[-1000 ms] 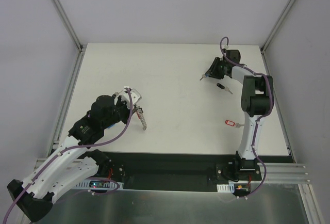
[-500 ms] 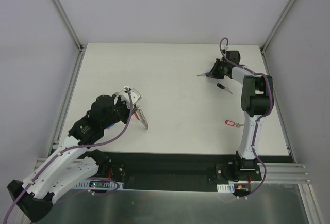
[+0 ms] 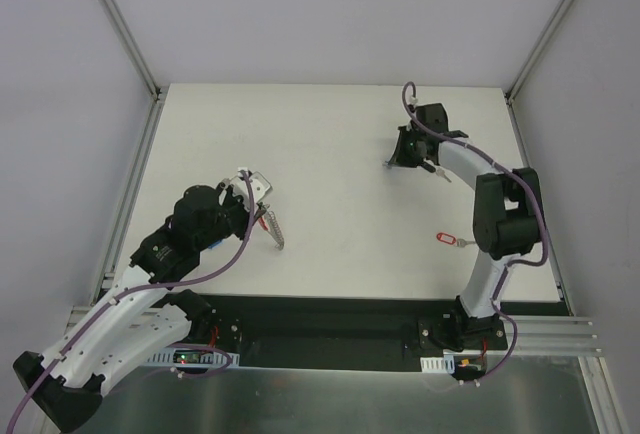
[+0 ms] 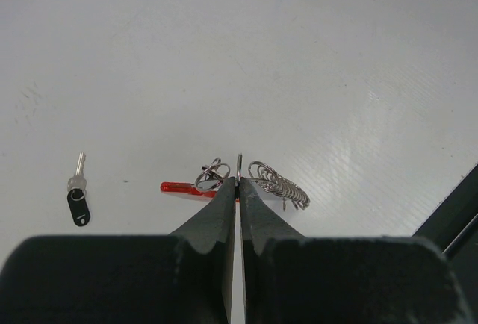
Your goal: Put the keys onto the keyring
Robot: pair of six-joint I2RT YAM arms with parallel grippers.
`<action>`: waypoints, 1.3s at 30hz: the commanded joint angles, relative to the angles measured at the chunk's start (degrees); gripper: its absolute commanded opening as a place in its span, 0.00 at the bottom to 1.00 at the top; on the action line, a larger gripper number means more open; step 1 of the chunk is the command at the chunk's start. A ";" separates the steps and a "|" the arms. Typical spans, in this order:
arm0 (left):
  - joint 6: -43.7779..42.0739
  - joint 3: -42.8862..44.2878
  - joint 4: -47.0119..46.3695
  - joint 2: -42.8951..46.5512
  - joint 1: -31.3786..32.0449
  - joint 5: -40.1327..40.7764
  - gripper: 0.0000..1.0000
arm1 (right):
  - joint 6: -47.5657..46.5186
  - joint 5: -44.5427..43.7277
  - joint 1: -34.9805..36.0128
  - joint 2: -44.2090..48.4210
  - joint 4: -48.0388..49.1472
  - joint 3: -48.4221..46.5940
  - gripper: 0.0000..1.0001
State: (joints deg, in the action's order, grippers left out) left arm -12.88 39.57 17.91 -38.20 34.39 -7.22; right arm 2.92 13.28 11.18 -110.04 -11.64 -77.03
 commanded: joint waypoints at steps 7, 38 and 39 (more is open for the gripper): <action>0.58 0.59 -2.18 2.60 -0.73 -2.09 0.00 | 1.73 -12.90 4.90 23.18 -16.90 16.54 0.02; 1.02 0.42 -2.00 4.62 -0.73 -1.39 0.00 | 43.57 -24.18 37.07 10.55 -8.05 16.31 0.04; 1.02 0.33 -2.00 4.71 -0.73 -1.22 0.00 | 43.66 -23.65 37.16 9.94 -7.70 15.61 0.06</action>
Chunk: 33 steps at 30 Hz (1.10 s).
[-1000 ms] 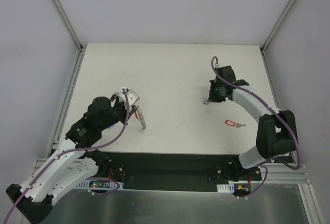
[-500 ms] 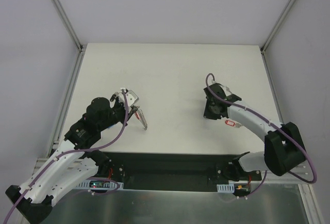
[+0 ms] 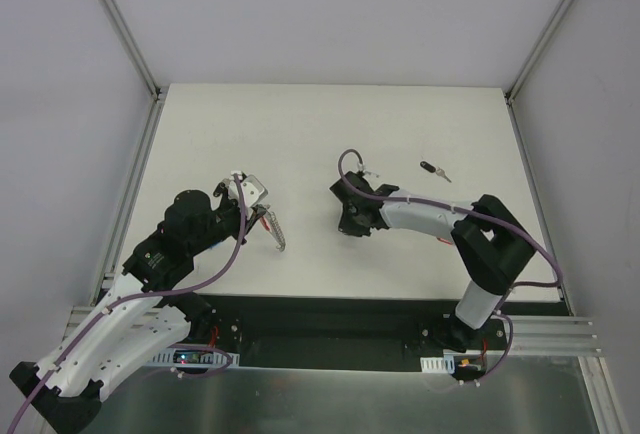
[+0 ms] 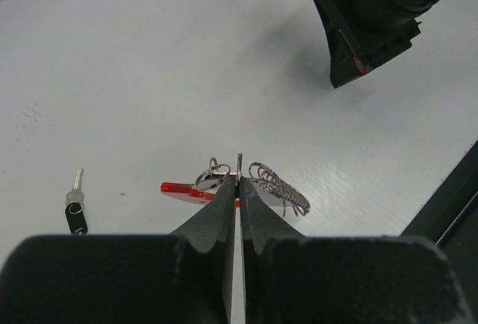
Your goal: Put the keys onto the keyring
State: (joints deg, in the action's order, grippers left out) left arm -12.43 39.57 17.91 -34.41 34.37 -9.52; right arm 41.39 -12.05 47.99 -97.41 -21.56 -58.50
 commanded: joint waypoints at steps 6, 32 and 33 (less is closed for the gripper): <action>0.38 0.33 -2.00 0.93 -0.71 1.61 0.00 | -0.41 0.19 1.85 -2.00 0.38 -6.01 0.46; 0.03 0.24 -2.09 -0.74 -0.71 0.56 0.00 | -26.62 23.12 -13.53 5.04 8.20 4.71 0.51; 0.03 0.24 -2.00 -0.92 -0.71 0.55 0.00 | -26.19 23.82 -13.53 5.12 8.72 5.32 0.50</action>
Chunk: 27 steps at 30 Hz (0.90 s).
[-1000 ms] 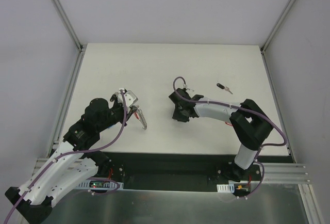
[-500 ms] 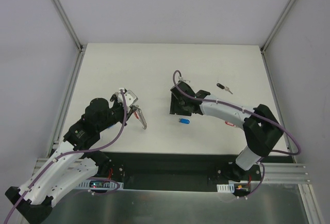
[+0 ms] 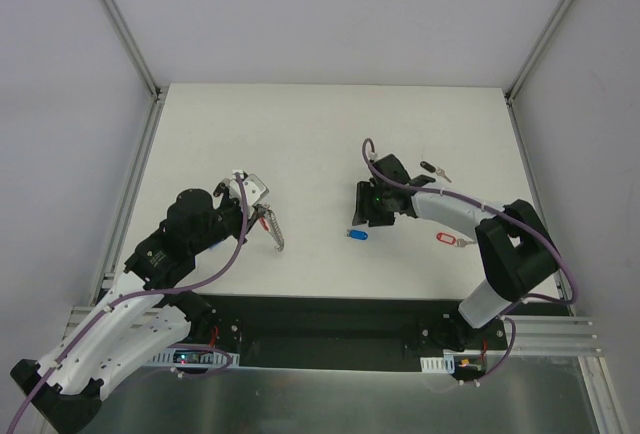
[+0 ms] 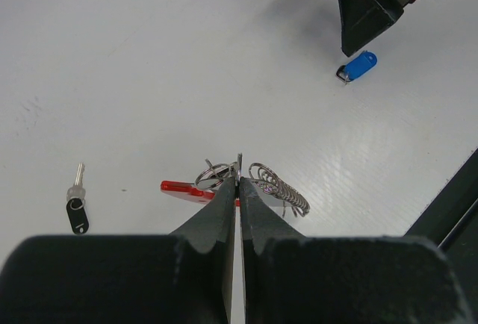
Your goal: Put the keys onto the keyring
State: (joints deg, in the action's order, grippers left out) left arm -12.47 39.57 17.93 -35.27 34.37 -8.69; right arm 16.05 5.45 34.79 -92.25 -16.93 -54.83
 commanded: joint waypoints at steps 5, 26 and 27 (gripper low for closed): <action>0.08 0.33 -2.03 -0.24 -0.71 -0.45 0.00 | 1.96 9.75 0.19 -0.39 7.61 4.98 0.49; -0.01 0.24 -2.03 -0.59 -0.71 -0.63 0.00 | -3.90 2.73 8.55 3.04 2.88 -0.53 0.50; -0.01 0.24 -2.03 -0.51 -0.71 -0.63 0.00 | -5.32 1.68 8.20 2.78 0.52 -1.06 0.50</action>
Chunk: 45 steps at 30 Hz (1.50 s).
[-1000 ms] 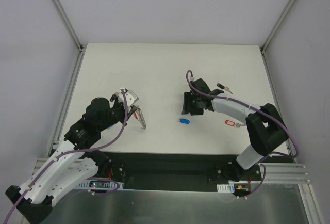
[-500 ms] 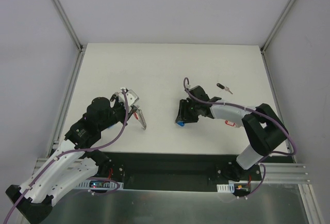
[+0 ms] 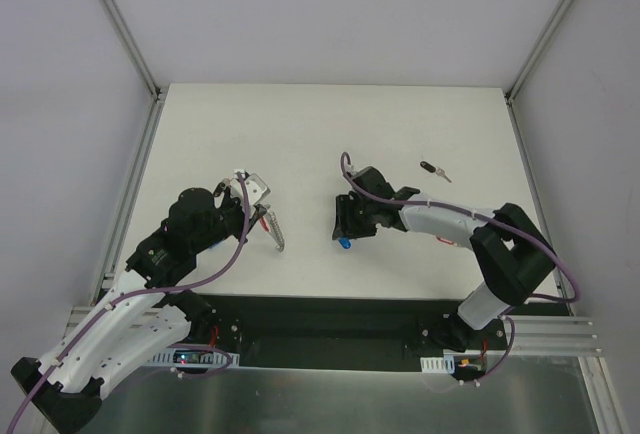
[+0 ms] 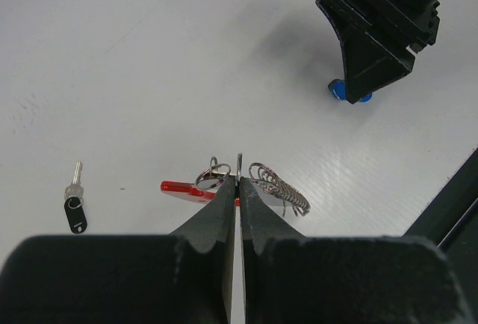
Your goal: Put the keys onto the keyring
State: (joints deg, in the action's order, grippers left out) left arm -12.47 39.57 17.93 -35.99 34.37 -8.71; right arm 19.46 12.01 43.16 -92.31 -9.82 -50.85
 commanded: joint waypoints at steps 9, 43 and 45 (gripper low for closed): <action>-0.19 0.24 -2.03 0.22 -0.71 -0.69 0.00 | -14.01 0.46 -5.89 -0.32 -7.05 -5.40 0.59; -0.54 0.15 -2.03 0.74 -0.71 0.10 0.00 | -13.30 -2.77 3.43 3.10 -6.16 -6.63 0.58; -0.45 0.15 -1.94 0.74 -0.71 0.01 0.00 | -17.76 -4.19 3.25 4.25 -6.70 -6.63 0.54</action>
State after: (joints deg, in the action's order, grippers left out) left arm -12.51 39.57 17.93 -35.99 34.37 -8.71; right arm 9.28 13.61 46.70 -92.86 -13.96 -55.07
